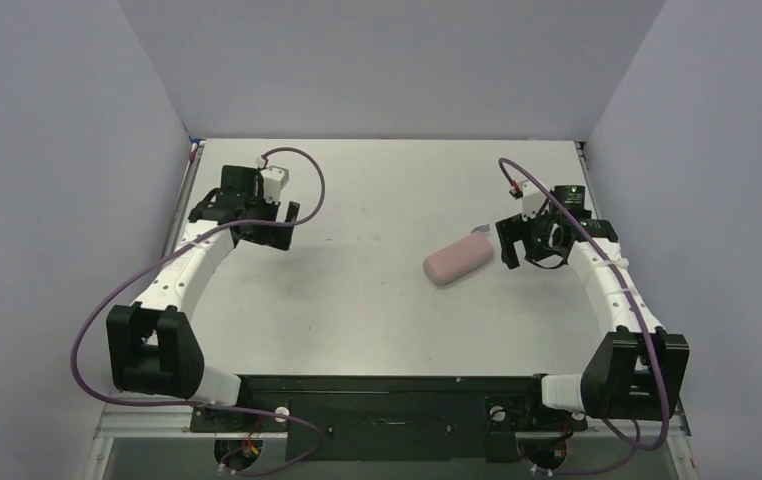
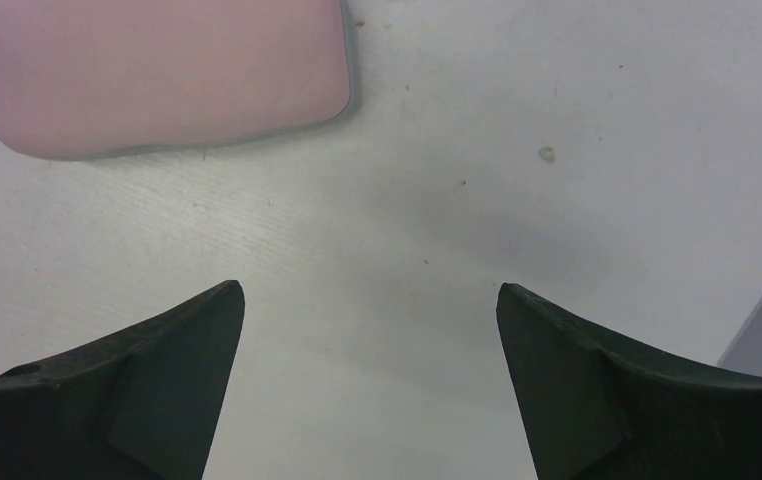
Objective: Open the umbrella
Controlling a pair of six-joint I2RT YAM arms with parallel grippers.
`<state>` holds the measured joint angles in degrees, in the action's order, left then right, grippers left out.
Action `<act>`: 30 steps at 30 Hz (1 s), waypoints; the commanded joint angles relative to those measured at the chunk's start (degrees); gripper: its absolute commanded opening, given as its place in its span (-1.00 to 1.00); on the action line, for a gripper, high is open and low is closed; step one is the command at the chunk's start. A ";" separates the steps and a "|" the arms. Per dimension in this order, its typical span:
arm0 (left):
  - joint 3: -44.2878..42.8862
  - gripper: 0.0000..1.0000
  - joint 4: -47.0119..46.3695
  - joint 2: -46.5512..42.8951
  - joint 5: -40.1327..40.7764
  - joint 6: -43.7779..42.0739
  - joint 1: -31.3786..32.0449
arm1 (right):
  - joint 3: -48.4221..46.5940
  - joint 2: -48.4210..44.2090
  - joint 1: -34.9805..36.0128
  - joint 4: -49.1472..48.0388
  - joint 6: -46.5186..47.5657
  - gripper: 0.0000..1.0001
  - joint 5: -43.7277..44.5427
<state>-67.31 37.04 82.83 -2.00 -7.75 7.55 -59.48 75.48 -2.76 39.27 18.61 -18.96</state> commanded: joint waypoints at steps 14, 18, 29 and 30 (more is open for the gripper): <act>-3.55 0.94 -0.76 2.21 -23.47 7.39 -13.29 | -5.66 15.98 9.57 8.59 24.66 0.82 4.43; -2.25 0.94 -2.33 1.37 -21.85 9.29 -14.35 | -11.65 22.33 10.35 10.33 28.46 0.74 3.88; 1.65 0.94 -3.03 -0.88 -19.30 10.14 -15.67 | -29.17 37.17 18.67 14.40 39.21 0.62 -0.33; 1.70 0.94 -2.80 -1.23 -19.29 10.09 -15.91 | -30.84 37.75 20.25 14.49 40.01 0.62 -0.62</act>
<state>-65.58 36.18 84.55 -21.39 1.56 -7.42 -84.73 110.61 12.69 52.21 52.45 -16.10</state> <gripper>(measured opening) 0.970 0.815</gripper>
